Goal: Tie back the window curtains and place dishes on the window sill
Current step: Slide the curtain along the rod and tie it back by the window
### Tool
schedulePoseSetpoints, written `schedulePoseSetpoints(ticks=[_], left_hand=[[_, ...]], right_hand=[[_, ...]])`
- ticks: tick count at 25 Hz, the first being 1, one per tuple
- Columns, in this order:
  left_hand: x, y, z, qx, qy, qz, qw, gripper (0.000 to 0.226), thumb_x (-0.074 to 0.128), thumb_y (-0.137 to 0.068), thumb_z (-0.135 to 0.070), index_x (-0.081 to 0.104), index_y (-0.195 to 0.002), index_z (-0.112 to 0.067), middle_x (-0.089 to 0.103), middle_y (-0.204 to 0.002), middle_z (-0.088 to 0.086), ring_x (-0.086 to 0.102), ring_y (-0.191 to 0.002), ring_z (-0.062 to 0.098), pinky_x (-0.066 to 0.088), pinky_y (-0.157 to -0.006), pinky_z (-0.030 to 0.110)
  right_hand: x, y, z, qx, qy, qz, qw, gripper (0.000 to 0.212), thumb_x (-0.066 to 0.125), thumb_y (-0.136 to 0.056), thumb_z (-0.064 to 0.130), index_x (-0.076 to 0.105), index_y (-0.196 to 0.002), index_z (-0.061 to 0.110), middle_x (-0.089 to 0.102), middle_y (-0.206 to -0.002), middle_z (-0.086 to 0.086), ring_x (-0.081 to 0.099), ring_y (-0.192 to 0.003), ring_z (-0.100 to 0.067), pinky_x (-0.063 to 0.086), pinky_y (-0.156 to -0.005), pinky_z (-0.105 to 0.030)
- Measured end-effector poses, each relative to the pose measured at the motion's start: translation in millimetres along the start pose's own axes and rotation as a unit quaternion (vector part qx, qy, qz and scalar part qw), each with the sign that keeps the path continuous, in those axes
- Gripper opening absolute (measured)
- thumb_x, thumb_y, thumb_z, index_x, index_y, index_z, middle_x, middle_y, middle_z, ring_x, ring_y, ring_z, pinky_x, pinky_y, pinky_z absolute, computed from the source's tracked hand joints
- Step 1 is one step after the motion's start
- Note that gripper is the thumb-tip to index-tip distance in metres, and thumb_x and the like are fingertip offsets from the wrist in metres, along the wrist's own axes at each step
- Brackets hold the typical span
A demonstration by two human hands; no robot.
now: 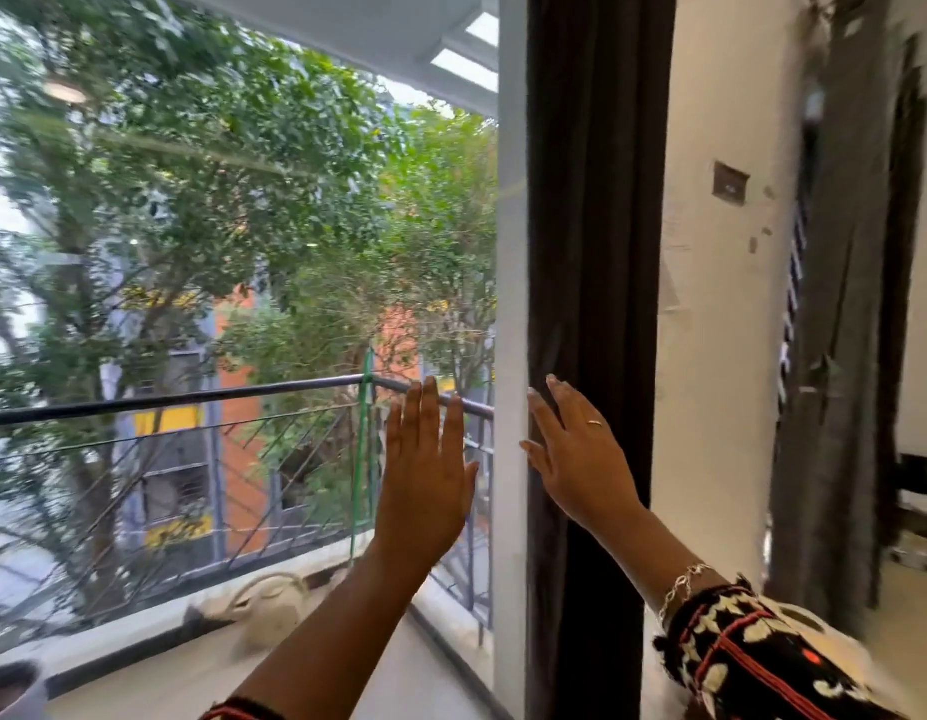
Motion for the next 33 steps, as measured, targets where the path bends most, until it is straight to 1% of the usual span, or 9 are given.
schedulePoseSetpoints(ticks=[5, 10, 13, 18, 20, 24, 27, 30, 33], left_hand=[[26, -87, -31, 0.015, 0.076, -0.072, 0.994, 0.064, 0.073, -0.075, -0.023, 0.048, -0.128, 0.004, 0.040, -0.137, 0.031, 0.037, -0.128, 0.047, 0.028, -0.103, 0.060], [18, -188, -29, 0.023, 0.191, -0.174, 0.966, 0.058, 0.047, -0.093, -0.028, 0.028, -0.141, -0.003, 0.019, -0.151, 0.019, 0.013, -0.142, 0.032, 0.006, -0.118, 0.044], [-6, -242, -23, 0.064, 0.225, -0.223, 0.946, 0.058, 0.043, -0.092, -0.033, 0.031, -0.140, -0.002, 0.028, -0.148, 0.019, 0.021, -0.140, 0.031, 0.014, -0.117, 0.042], [-45, -307, -12, 0.129, 0.208, -0.261, 0.934, 0.051, 0.050, -0.092, -0.029, 0.039, -0.134, -0.003, 0.043, -0.137, 0.015, 0.038, -0.130, 0.026, 0.027, -0.108, 0.030], [-59, -332, -7, 0.141, 0.205, -0.246, 0.937, 0.055, 0.049, -0.092, -0.034, 0.035, -0.137, -0.007, 0.041, -0.140, 0.012, 0.035, -0.131, 0.022, 0.025, -0.103, 0.023], [-100, -386, 1, 0.048, 0.243, -0.211, 0.946, 0.069, 0.051, -0.085, -0.051, 0.032, -0.137, -0.010, 0.045, -0.137, 0.012, 0.044, -0.125, 0.027, 0.036, -0.093, 0.031], [-123, -414, 8, -0.005, 0.133, -0.216, 0.967, 0.065, 0.060, -0.085, -0.036, 0.029, -0.135, -0.010, 0.053, -0.126, 0.017, 0.053, -0.112, 0.034, 0.040, -0.080, 0.034], [-138, -414, 24, -0.008, -0.076, -0.224, 0.972, 0.071, 0.046, -0.091, -0.014, 0.004, -0.147, -0.024, 0.051, -0.119, 0.022, 0.056, -0.099, 0.036, 0.038, -0.072, 0.034], [-168, -396, 83, -0.012, -0.254, -0.206, 0.945, 0.058, 0.021, -0.094, -0.020, 0.000, -0.148, -0.026, 0.031, -0.140, 0.023, 0.051, -0.107, 0.042, 0.042, -0.080, 0.041]], right_hand=[[1, -54, -65, 0.015, 0.034, -0.068, 0.997, 0.058, 0.070, -0.079, 0.026, 0.050, -0.130, 0.006, 0.050, -0.133, -0.021, 0.055, -0.114, -0.037, 0.048, -0.090, -0.040], [-8, -142, -100, 0.045, -0.070, -0.141, 0.987, 0.069, 0.056, -0.090, 0.032, 0.023, -0.144, 0.005, 0.046, -0.136, -0.015, 0.051, -0.119, -0.030, 0.042, -0.093, -0.029], [-21, -198, -114, 0.066, -0.153, -0.180, 0.969, 0.078, 0.052, -0.090, 0.041, 0.010, -0.148, 0.010, 0.045, -0.134, -0.009, 0.048, -0.118, -0.022, 0.038, -0.093, -0.026], [-53, -293, -128, 0.088, -0.341, -0.183, 0.918, 0.063, 0.062, -0.084, 0.032, 0.033, -0.138, 0.015, 0.053, -0.126, -0.005, 0.051, -0.116, -0.020, 0.040, -0.100, -0.028], [-66, -323, -124, 0.065, -0.391, -0.174, 0.901, 0.050, 0.061, -0.086, 0.022, 0.039, -0.130, 0.013, 0.060, -0.113, -0.004, 0.058, -0.107, -0.023, 0.046, -0.092, -0.031], [-82, -355, -84, -0.028, -0.282, -0.213, 0.935, 0.028, 0.049, -0.088, 0.002, 0.053, -0.116, -0.003, 0.062, -0.095, -0.014, 0.062, -0.094, -0.028, 0.044, -0.072, -0.026], [-86, -358, -47, -0.100, -0.328, -0.270, 0.900, 0.012, 0.050, -0.076, -0.008, 0.062, -0.078, -0.011, 0.063, -0.067, -0.022, 0.065, -0.065, -0.031, 0.046, -0.060, -0.031], [-80, -353, -28, -0.144, -0.383, -0.138, 0.902, 0.038, 0.056, -0.088, 0.021, 0.047, -0.123, 0.009, 0.065, -0.099, -0.013, 0.060, -0.094, -0.031, 0.048, -0.081, -0.039], [-88, -338, -34, -0.162, -0.285, -0.190, 0.925, 0.047, 0.050, -0.088, 0.044, 0.040, -0.131, 0.027, 0.064, -0.084, -0.005, 0.061, -0.089, -0.026, 0.045, -0.075, -0.035]])
Point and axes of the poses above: each hand's wrist, its own y-axis away from the middle knuckle, its own x-axis out of the palm, z = x × y, the point moved 5 cm from there along -y, towards the middle knuckle
